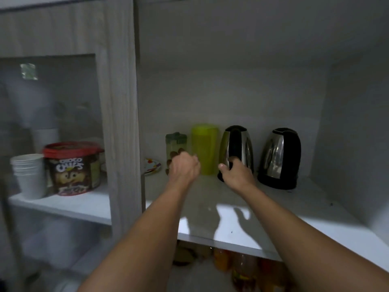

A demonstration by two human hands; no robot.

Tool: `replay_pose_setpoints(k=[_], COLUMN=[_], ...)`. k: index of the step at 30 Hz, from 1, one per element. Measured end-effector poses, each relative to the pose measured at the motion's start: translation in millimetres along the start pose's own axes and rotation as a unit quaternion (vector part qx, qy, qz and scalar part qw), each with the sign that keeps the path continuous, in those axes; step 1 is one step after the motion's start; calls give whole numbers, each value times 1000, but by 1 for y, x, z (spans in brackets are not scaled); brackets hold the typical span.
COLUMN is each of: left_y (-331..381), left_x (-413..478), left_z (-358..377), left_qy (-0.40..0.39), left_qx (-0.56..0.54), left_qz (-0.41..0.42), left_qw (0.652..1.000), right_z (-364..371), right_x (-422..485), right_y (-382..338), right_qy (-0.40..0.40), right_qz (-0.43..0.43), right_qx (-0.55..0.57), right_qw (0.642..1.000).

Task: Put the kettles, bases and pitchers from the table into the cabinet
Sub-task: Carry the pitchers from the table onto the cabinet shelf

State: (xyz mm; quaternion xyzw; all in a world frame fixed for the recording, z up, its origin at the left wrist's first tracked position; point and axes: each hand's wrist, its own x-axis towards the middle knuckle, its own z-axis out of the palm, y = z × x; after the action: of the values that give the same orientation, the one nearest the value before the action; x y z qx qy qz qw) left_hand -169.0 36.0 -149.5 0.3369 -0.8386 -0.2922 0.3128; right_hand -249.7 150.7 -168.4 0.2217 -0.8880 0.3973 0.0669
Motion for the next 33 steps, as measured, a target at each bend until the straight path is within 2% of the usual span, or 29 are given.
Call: replay_pose_setpoints(k=[4, 10, 20, 26, 30, 33], left_y=[-5, -37, -151, -243, -314, -358], left_x=[-70, -155, -284, -405, -502, -556], left_z=[-24, -87, -280, -419, -513, -555], left_qy=[47, 87, 223, 274, 300, 311], left_qx=[18, 65, 126, 184, 215, 211], left_qz=[-16, -53, -162, -258, -348, -409], left_qw=[999, 993, 953, 908, 862, 831], right_z=[-13, -9, 42, 90, 130, 157], right_x=[-61, -145, -317, -481, -610, -680], right_y=[-2, -24, -166, -262, -300, -319], right_qy=[-38, -115, -234, -310, -400, -438], right_qz=[-55, -78, -201, -263, -335, -358], right_qx=[21, 58, 118, 146, 114, 97], right_qw=[998, 989, 944, 902, 846, 819])
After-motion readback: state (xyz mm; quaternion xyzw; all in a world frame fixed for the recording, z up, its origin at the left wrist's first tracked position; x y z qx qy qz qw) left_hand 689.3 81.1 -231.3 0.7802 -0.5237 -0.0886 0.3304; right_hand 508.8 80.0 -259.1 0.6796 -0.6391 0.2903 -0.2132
